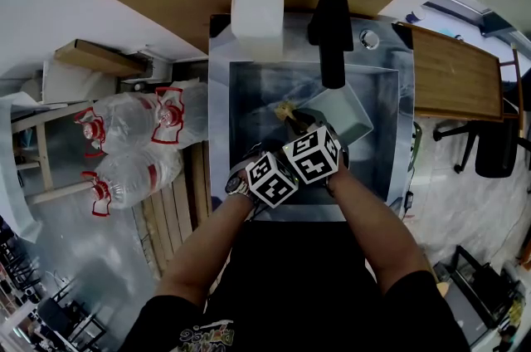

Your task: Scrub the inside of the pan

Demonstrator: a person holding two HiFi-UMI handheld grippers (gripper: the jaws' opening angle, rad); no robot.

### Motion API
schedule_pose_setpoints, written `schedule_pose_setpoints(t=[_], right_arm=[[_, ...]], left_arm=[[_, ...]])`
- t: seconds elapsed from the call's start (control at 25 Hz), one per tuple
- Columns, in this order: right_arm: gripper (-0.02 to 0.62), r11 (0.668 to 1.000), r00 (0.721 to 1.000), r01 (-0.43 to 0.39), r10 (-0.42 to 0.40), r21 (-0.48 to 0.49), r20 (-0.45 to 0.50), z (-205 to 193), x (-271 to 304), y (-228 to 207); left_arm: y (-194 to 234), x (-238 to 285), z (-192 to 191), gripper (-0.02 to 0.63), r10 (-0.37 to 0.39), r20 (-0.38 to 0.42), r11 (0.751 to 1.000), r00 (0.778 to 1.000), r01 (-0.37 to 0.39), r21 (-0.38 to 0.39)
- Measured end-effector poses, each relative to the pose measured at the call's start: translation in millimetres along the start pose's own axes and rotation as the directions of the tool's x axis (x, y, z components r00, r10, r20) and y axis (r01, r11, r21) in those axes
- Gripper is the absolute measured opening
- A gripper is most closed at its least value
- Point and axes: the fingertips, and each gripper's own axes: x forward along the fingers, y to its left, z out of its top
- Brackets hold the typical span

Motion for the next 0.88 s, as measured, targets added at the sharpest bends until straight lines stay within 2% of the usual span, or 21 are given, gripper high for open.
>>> schedule_pose_setpoints(t=[0.44,0.56,0.8,0.88], right_arm=[[0.083,0.987,0.993,-0.116,0.113,0.112,0.032,-13.1,-16.0,-8.8],[0.083,0.986,0.991,-0.136,0.137,0.101,-0.006,-21.8,-16.3,-7.8],[0.081,0.988,0.986,-0.108,0.12,0.107,-0.113,-42.4,-7.6,-15.2],[0.081,0.987,0.985,-0.111,0.124,0.115,-0.12,-46.8,-2.7,-17.0]], left_arm=[[-0.2,-1.8,0.3,0.164,0.001,0.004,1.0,1.0,-0.001,0.001],[-0.1,-1.1,0.5,0.164,0.0,0.004,1.0,1.0,0.0,0.001],[0.4,-1.1,0.7,0.164,0.003,0.002,1.0,1.0,-0.003,0.003],[0.0,-0.9,1.0,0.163,0.002,0.003,1.0,1.0,-0.002,0.003]])
